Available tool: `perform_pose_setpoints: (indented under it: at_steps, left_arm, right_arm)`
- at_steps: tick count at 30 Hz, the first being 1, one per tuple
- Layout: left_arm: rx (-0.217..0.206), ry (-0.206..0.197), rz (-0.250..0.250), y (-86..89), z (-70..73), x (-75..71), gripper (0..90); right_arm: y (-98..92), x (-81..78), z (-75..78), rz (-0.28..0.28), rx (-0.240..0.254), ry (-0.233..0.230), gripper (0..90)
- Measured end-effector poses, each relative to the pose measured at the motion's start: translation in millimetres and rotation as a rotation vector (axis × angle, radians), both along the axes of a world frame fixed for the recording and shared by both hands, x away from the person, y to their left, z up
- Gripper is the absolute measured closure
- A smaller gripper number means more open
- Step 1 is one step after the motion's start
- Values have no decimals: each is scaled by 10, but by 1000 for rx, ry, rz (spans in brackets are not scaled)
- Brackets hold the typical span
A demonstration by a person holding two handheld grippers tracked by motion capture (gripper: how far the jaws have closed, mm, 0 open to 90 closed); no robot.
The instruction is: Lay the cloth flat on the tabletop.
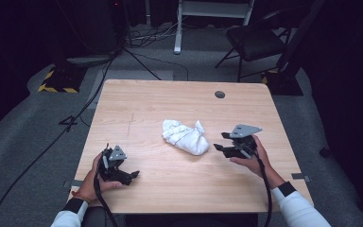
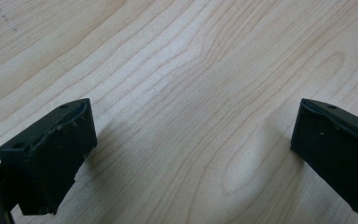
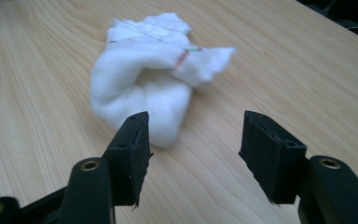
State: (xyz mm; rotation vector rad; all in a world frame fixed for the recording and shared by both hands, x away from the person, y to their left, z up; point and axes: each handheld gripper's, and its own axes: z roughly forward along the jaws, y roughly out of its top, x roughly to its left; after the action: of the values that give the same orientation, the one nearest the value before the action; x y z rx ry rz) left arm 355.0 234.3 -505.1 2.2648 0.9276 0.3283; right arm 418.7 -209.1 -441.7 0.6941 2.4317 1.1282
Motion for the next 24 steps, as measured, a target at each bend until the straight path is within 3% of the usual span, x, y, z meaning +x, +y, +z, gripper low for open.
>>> perform_pose_setpoints:
  at_steps: [6,8,12,13,14,15,18,24]
  left_arm:
    - [-4,1,-23,-93,-2,20,2]
    - [-1,0,-42,-137,0,49,0]
    - [-3,-1,-67,-194,-1,103,0]
    - [-1,1,-69,-208,1,116,0]
    - [-3,0,-68,-259,1,164,0]
    - [-3,0,-68,-259,1,164,0]
    - [-1,-2,-75,-399,3,271,0]
    - [1,2,-83,-622,7,392,1]
  right_arm:
    - [403,64,-110,64,-10,28,433]
    - [567,76,-184,94,-42,33,437]
    - [654,99,-244,99,-62,55,472]
    - [667,107,-260,93,-68,57,490]
    - [663,108,-280,93,-69,63,584]
    - [663,108,-280,93,-69,63,584]
    - [624,78,-313,117,-95,42,785]
    - [507,32,-295,130,-114,33,846]
